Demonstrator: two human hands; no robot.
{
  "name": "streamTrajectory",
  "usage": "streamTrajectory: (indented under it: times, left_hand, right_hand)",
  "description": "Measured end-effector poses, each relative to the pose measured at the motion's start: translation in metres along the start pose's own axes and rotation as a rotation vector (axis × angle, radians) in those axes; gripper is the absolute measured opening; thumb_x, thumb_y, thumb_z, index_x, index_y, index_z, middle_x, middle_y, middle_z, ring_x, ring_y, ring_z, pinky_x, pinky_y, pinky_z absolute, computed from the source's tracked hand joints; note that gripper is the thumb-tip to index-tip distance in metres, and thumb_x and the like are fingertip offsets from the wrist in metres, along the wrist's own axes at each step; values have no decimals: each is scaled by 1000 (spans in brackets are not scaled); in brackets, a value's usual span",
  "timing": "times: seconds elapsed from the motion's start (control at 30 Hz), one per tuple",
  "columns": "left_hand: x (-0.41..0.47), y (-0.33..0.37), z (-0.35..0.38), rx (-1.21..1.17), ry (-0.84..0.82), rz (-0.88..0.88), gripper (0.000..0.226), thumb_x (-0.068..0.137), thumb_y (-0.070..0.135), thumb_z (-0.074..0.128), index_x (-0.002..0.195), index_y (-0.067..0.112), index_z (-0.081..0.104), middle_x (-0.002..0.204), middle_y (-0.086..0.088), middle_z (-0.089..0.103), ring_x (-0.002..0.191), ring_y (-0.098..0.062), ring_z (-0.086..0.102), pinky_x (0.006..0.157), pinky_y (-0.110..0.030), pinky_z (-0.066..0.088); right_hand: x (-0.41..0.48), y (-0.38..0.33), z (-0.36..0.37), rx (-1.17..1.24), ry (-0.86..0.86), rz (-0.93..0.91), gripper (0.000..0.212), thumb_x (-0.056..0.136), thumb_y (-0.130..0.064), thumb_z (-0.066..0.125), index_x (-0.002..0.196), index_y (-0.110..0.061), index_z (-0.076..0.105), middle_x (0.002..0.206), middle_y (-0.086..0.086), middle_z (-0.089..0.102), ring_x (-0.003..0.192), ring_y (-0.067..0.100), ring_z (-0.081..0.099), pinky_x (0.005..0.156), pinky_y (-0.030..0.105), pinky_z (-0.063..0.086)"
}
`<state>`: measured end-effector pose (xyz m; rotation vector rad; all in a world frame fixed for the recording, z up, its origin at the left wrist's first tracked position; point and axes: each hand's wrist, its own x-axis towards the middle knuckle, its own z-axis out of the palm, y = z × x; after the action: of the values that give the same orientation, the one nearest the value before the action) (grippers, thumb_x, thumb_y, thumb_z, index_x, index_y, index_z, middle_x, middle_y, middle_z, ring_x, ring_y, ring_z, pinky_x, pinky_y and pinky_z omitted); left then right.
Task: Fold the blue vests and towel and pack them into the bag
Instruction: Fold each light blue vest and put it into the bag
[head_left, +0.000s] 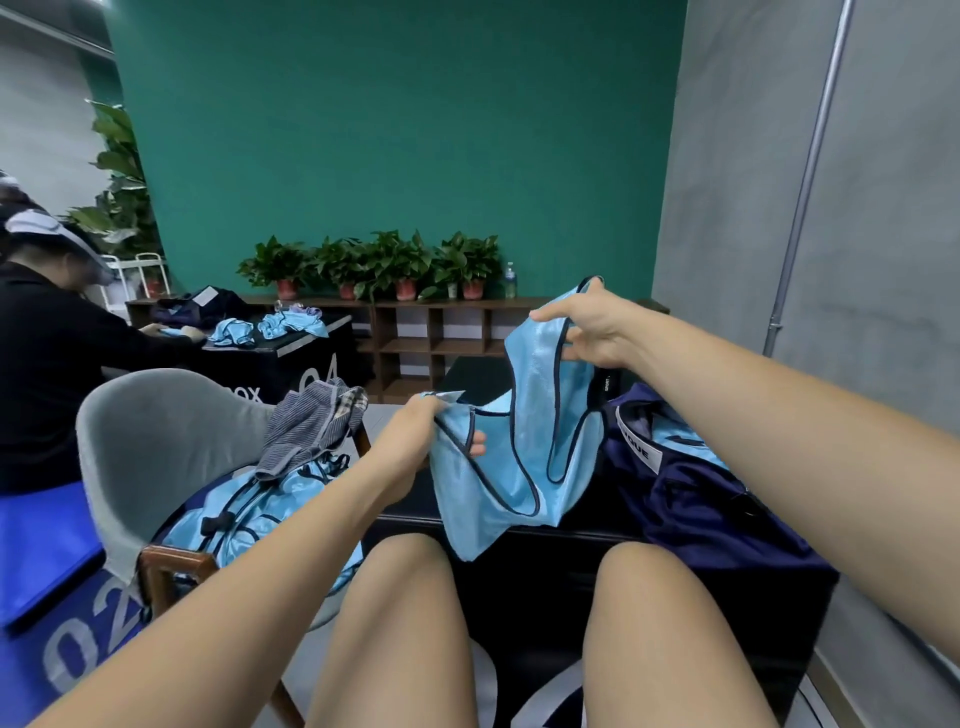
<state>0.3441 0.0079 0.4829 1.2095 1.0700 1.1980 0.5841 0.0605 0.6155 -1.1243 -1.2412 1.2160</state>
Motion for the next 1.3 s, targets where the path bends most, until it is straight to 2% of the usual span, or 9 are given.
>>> streamTrajectory:
  times: [0.23,0.4,0.53,0.63,0.7,0.8,0.97,1.17,1.3]
  left_hand:
    - [3,3,25,50,-28,71,35,103,24,60,131,18,40,131,-11,69,102,-24,79,95,-54,61]
    - [7,1,36,128,-78,125,61,82,34,88,129,25,49,120,-6,75,105,-20,77,102,-49,58]
    - [12,4,40,173,-40,202,49,82,30,88,121,21,59,113,-6,77,105,-25,76,97,-47,61]
    - [15,12,38,151,7,230,45,84,26,86,120,16,60,110,-8,78,100,-25,77,94,-49,62]
    - [17,19,36,152,52,243,44,83,25,86,118,15,62,108,-7,78,100,-26,77,95,-50,62]
    - [18,28,34,145,88,264,45,81,27,86,116,13,62,106,-12,77,105,-32,74,96,-51,59]
    - [19,36,33,147,97,268,42,82,23,83,114,7,61,101,-10,75,103,-36,74,92,-53,61]
    - [21,39,30,186,133,305,33,84,22,82,108,10,62,94,-12,78,91,-27,75,94,-55,59]
    - [19,55,23,107,87,239,42,91,50,72,105,11,67,101,-16,78,92,-33,77,81,-44,61]
  right_hand:
    - [-14,-4,17,11,-81,-34,77,93,9,70,146,-23,24,139,19,59,101,30,75,76,48,66]
    - [-19,-8,22,8,-109,-47,67,92,7,73,138,-19,31,136,20,63,104,33,77,83,49,65]
    - [-23,-8,20,-4,-106,-52,60,93,3,74,133,-19,34,132,20,67,98,32,77,82,47,65]
    - [-28,-1,15,-21,-150,-6,43,97,-12,75,128,-17,46,129,20,72,92,30,79,79,46,65]
    - [-31,11,11,-118,-183,59,37,98,-32,75,127,-18,58,126,19,74,99,30,78,90,48,63]
    - [-36,37,4,-304,-258,168,59,94,-65,67,132,-21,58,114,10,80,112,28,72,107,47,52]
    - [-43,74,11,-477,-368,170,79,79,-89,63,136,-34,67,134,0,73,129,21,64,118,46,41]
    - [-40,76,19,-309,-104,-83,30,94,-35,78,111,-11,79,104,7,82,109,32,76,99,43,59]
    - [-29,64,12,-330,-45,-111,54,74,-44,83,104,0,74,106,18,79,99,33,77,100,50,58]
